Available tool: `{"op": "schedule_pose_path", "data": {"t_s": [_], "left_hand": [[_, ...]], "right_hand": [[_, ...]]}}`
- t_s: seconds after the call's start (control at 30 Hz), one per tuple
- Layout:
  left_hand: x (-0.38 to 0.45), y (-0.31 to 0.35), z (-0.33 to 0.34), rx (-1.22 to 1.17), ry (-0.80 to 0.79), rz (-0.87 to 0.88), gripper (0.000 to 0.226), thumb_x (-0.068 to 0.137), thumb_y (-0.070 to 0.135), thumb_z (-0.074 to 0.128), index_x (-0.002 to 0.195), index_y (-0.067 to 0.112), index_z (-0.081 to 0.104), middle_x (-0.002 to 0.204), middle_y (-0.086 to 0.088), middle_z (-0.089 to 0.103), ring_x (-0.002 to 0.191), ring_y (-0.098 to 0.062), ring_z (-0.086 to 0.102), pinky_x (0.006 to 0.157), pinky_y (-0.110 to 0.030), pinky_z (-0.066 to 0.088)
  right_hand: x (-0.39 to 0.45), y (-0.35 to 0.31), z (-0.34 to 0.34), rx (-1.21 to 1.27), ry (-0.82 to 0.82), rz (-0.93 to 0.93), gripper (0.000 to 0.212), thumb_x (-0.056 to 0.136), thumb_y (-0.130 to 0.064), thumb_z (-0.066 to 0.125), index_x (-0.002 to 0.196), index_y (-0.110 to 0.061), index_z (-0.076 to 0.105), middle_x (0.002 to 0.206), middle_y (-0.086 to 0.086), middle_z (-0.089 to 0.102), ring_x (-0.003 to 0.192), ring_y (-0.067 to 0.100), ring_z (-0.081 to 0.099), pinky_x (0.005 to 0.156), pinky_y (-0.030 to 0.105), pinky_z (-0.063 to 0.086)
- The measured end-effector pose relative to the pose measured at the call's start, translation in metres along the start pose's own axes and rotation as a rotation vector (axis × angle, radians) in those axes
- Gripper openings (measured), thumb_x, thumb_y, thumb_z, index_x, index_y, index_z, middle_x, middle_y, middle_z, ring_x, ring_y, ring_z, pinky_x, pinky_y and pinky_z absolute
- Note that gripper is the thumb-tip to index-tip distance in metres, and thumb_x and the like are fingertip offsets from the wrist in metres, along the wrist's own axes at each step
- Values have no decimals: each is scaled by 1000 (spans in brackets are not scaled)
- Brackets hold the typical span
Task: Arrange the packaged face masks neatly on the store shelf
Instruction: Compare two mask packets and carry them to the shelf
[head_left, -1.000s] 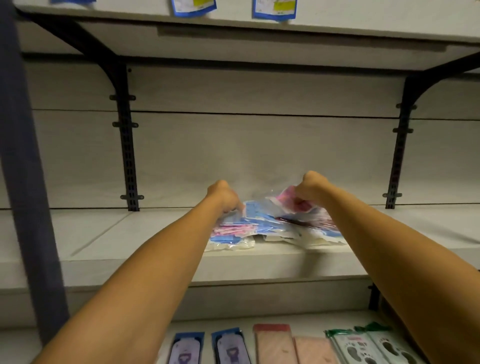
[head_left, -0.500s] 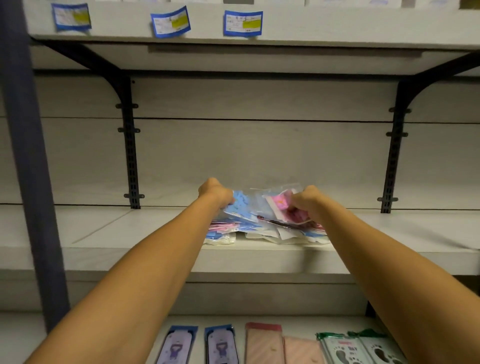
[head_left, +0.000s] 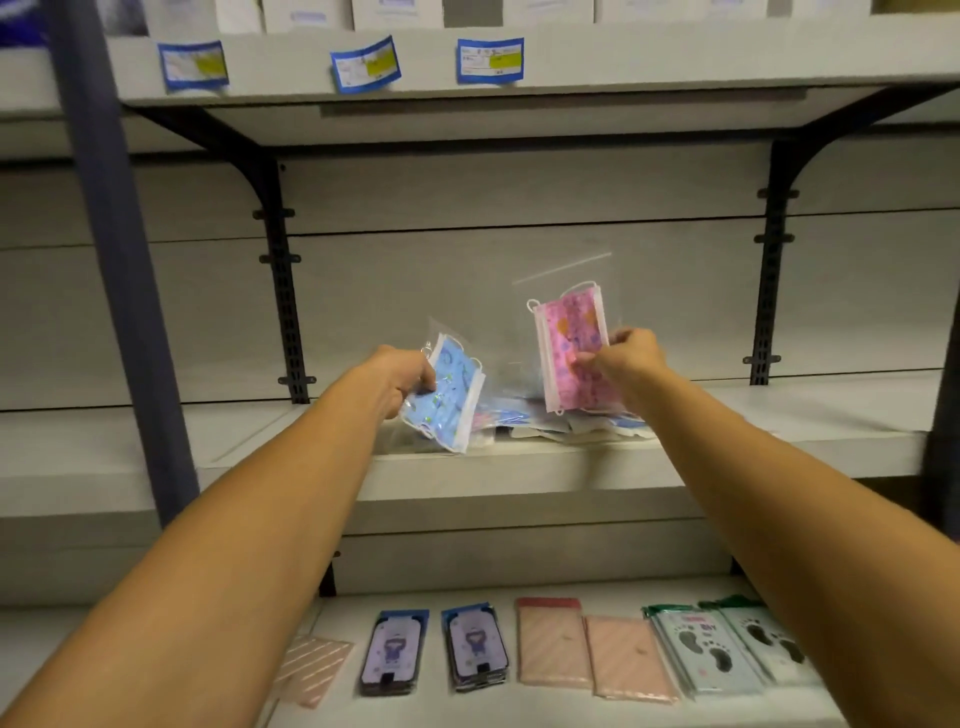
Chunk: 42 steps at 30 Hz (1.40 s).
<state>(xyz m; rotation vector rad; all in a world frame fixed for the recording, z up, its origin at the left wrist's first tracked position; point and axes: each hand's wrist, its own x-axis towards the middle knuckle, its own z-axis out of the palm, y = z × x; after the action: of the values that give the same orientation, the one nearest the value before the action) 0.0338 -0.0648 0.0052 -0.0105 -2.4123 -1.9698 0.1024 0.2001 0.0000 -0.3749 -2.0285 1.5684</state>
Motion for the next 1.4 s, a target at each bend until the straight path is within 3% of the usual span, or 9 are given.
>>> {"op": "schedule_pose_path", "data": {"t_s": [0.17,0.3,0.4,0.63,0.8,0.93,1.1,1.3,1.4], "left_hand": [[-27,-6,-27,65,20,77,16,72,-7,64,70,9,60,66,-10,55,50,-18,44,44,-19,31],[-37,-23,-50,28,44,127,8,82,0,67,89,2,70,80,-10,69,69,-22,67,63,-31,58],[-43,-32,-72,36,52,166,20,86,1,68,106,2,70,100,-11,73,89,-24,72,84,-42,61],[-75,-33,-125,20,156,252,31,86,-11,57,97,16,69,97,-3,71,84,-16,69,69,-33,58],[-97,-48,-174,-15,297,185,16,87,4,70,101,11,73,94,-8,75,84,-25,74,71,-39,62],[-115,-62,-224,-52,377,183,11,88,4,71,98,8,71,96,-11,75,80,-23,74,63,-34,60],[-134,-81,-300,-27,481,186,6,91,6,70,97,5,69,98,-13,74,85,-25,73,71,-37,60],[-154,-98,-398,35,536,190,10,90,7,71,96,13,66,104,-11,74,91,-27,73,82,-46,61],[-167,-104,-442,26,545,203,11,91,6,70,97,14,66,103,-9,74,93,-26,73,83,-45,60]], "right_hand": [[-29,-4,10,108,-29,79,28,75,4,83,85,-12,63,95,9,71,89,32,70,82,49,60],[-47,-7,24,123,1,85,20,67,2,77,84,-5,70,88,8,71,82,31,69,77,45,62],[-57,-18,39,135,1,34,15,73,-6,68,87,-2,73,76,5,66,66,24,62,74,43,60],[-79,-46,84,108,-218,-122,18,64,-5,81,67,-15,66,65,2,64,60,21,58,49,28,52],[-99,-48,128,92,-413,-149,11,82,-4,78,91,-3,71,92,7,72,87,25,68,82,46,60],[-123,-55,168,143,-488,-157,13,86,-3,75,79,-13,68,85,3,69,86,25,67,64,35,56],[-158,-78,225,151,-583,-155,19,85,-6,76,101,-14,68,102,4,70,96,25,68,83,43,60],[-211,-109,297,139,-619,-179,20,81,-13,81,91,-20,65,97,1,69,98,24,66,90,46,57],[-240,-125,334,148,-634,-191,28,80,-13,81,105,-14,70,99,1,69,98,23,66,87,42,58]]}}
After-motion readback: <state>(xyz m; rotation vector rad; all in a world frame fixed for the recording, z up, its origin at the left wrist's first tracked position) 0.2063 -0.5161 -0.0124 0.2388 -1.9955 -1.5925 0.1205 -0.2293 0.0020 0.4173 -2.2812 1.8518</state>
